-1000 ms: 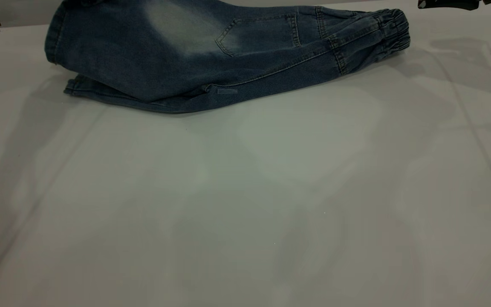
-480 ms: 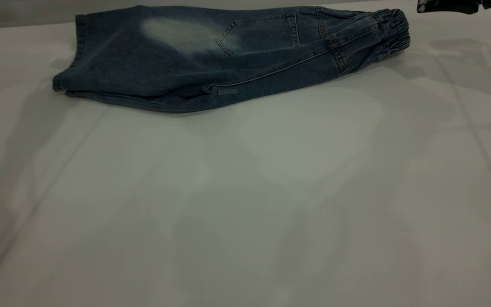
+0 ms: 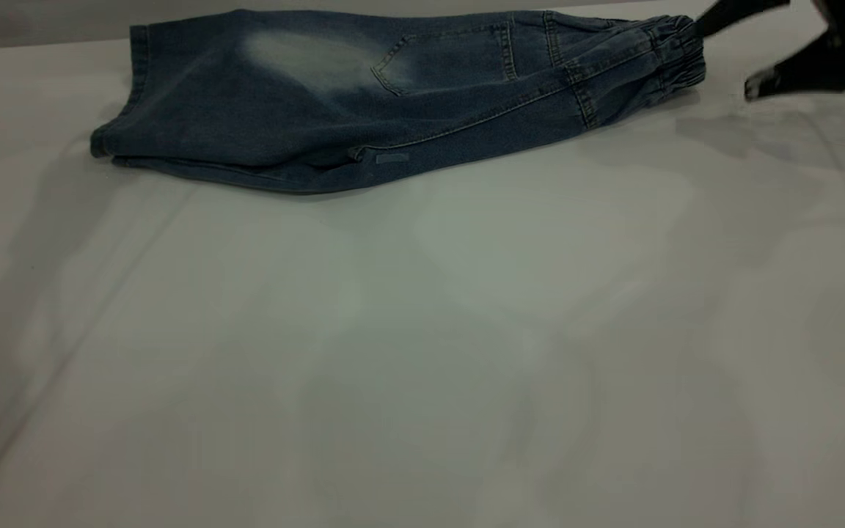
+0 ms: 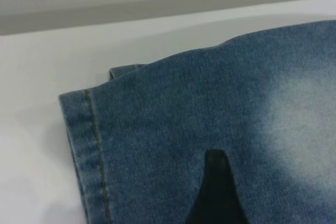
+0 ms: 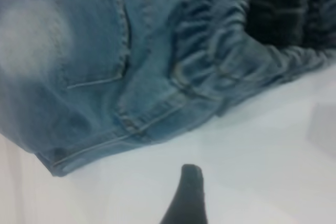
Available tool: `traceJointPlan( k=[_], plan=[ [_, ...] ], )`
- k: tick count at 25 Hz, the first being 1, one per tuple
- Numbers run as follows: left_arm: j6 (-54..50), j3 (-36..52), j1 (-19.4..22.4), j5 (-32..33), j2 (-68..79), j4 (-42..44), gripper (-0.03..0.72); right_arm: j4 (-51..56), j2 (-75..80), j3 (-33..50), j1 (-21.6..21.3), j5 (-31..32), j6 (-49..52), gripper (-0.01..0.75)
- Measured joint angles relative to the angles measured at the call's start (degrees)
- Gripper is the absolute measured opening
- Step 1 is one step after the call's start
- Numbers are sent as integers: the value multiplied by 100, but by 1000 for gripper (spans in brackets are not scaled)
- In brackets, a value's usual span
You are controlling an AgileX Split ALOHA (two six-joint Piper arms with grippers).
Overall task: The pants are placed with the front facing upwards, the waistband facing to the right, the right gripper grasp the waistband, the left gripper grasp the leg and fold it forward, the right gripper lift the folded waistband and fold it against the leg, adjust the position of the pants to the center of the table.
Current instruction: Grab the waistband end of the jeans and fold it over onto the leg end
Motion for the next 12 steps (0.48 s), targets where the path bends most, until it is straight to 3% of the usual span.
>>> traceJointPlan(
  k=[12],
  plan=[
    [0, -340, 0, 387, 5, 48, 481, 726, 736, -704, 4, 341, 15, 586]
  ],
)
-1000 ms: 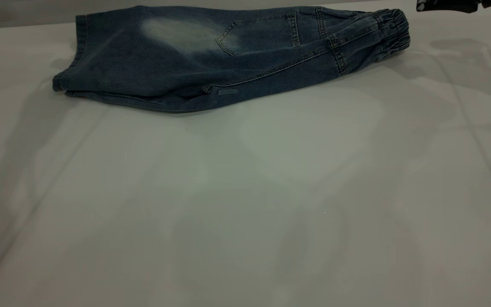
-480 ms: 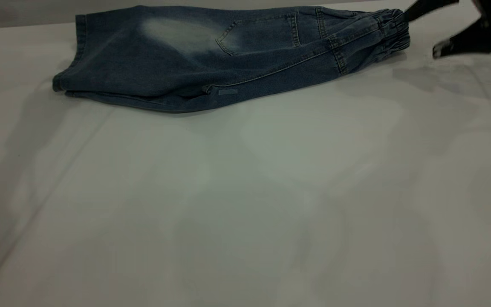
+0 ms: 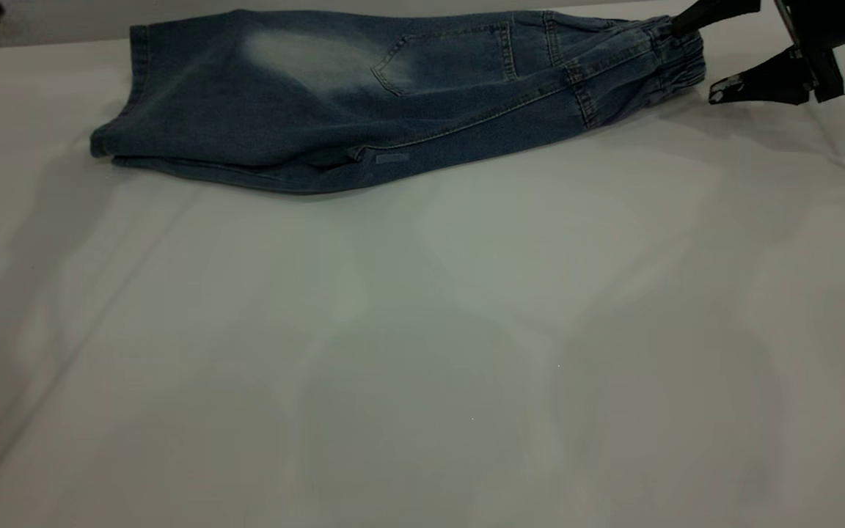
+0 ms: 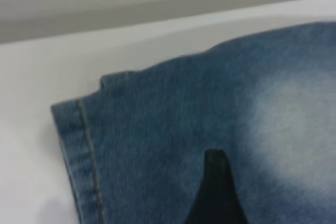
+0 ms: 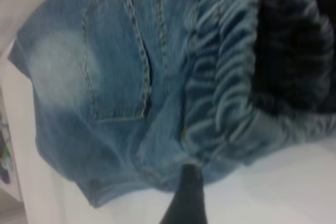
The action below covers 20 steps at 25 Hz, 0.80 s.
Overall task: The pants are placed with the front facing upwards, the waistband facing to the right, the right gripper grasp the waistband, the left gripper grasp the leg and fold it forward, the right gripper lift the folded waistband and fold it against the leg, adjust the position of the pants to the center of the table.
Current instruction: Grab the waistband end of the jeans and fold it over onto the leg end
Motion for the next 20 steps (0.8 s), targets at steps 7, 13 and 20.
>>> traceJointPlan(
  k=[7, 13, 20],
  plan=[
    [0, -455, 0, 248, 0, -5, 481, 94, 18, 0, 0, -291, -110, 586],
    [5, -468, 0, 283, 0, -16, 481, 259, 18, 0, 6, -316, -43, 586],
    [5, -468, 0, 278, 0, -16, 481, 535, 18, 0, 6, -297, -113, 586]
  ],
)
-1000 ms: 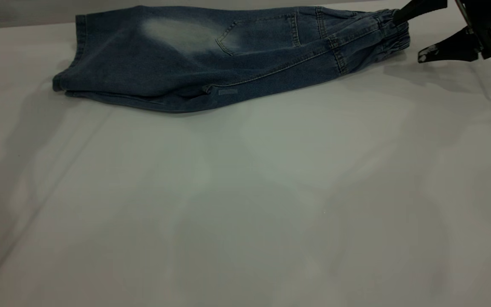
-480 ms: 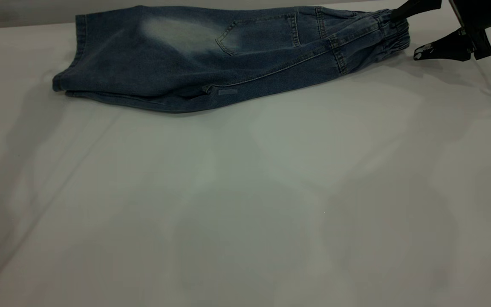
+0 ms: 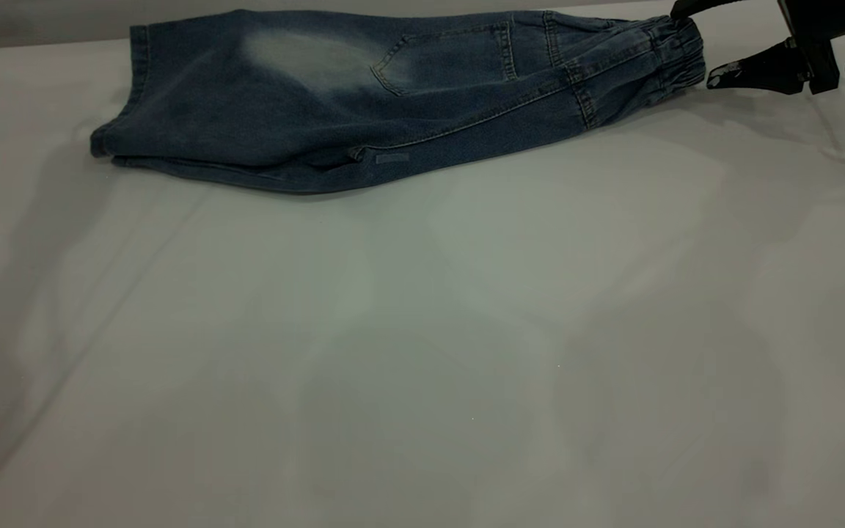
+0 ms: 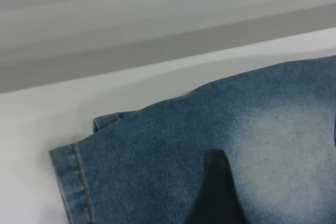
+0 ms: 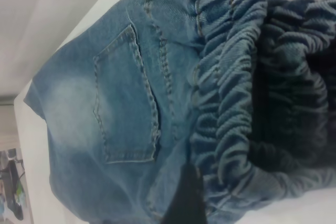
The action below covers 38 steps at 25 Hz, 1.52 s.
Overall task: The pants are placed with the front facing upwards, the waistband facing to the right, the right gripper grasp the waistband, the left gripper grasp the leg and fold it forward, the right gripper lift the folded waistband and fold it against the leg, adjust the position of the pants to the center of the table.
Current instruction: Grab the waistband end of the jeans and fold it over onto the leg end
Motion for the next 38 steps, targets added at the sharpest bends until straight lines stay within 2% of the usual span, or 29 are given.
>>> traceJointPlan(
  k=[10, 23, 27, 35, 36, 38],
  plan=[
    [0, 0, 0, -3, 0, 0, 481, 13, 391, -331, 134, 235, 102, 586],
    [-3, 0, -33, 4, 0, 0, 481, 51, 652, -559, 174, 161, 198, 570],
    [-3, 0, -184, 45, 0, 0, 481, 20, 665, -559, 174, 61, 193, 459],
    [158, 0, -554, 35, 0, 23, 481, 73, 670, -554, 174, 177, -161, 90],
    [158, 0, -604, 33, 0, 23, 481, 110, 670, -554, 174, 223, -199, 60],
    [158, 0, -671, 33, 5, 29, 481, 226, 670, -554, 174, 313, -244, 47]
  ],
)
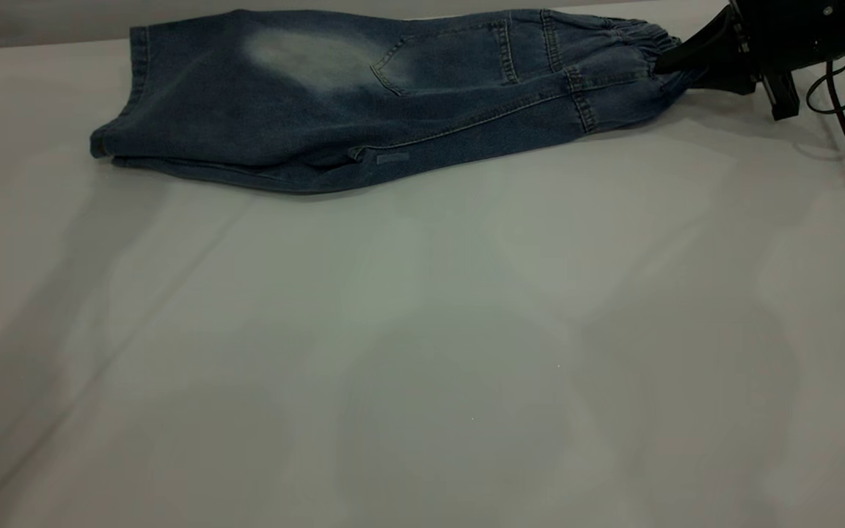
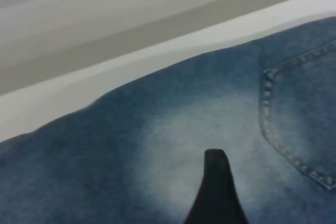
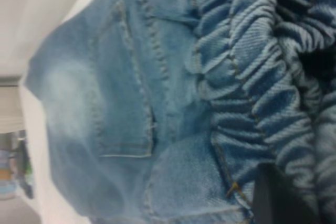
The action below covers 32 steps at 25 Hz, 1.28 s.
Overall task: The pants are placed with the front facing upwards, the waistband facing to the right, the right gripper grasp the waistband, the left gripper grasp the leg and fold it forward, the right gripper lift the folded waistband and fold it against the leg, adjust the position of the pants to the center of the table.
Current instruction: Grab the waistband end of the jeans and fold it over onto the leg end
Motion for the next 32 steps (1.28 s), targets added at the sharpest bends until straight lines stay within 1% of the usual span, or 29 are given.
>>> traceJointPlan(
  k=[4, 7, 11, 14, 16, 21, 24, 26, 32],
  plan=[
    [0, 0, -194, -6, 123, 1, 481, 20, -101, 0, 0, 185, -6, 47],
    [0, -87, -381, 1, 314, 6, 481, -16, -267, 0, 0, 210, -6, 45],
    [-5, -502, -628, 178, 709, 6, 481, -165, -512, 0, 0, 260, -6, 45],
    [-21, -1019, -826, 601, 1092, 99, 481, -184, -545, -5, 0, 275, 6, 45],
    [-144, -1469, -935, 1024, 1384, 354, 481, -286, -545, -5, 0, 278, 6, 45],
    [-680, -2618, -1181, 2100, 2080, 1327, 481, -295, -545, -5, 0, 356, 6, 45],
    [-876, -3088, -1243, 2496, 2355, 1775, 481, -295, -586, -5, 0, 356, 13, 45],
    [-876, -3196, -1252, 2555, 2462, 1944, 481, -295, -655, -5, 0, 369, 13, 45],
    [-876, -3190, -1263, 2403, 2693, 1963, 481, -295, -883, -5, 0, 449, -1, 45]
  ],
)
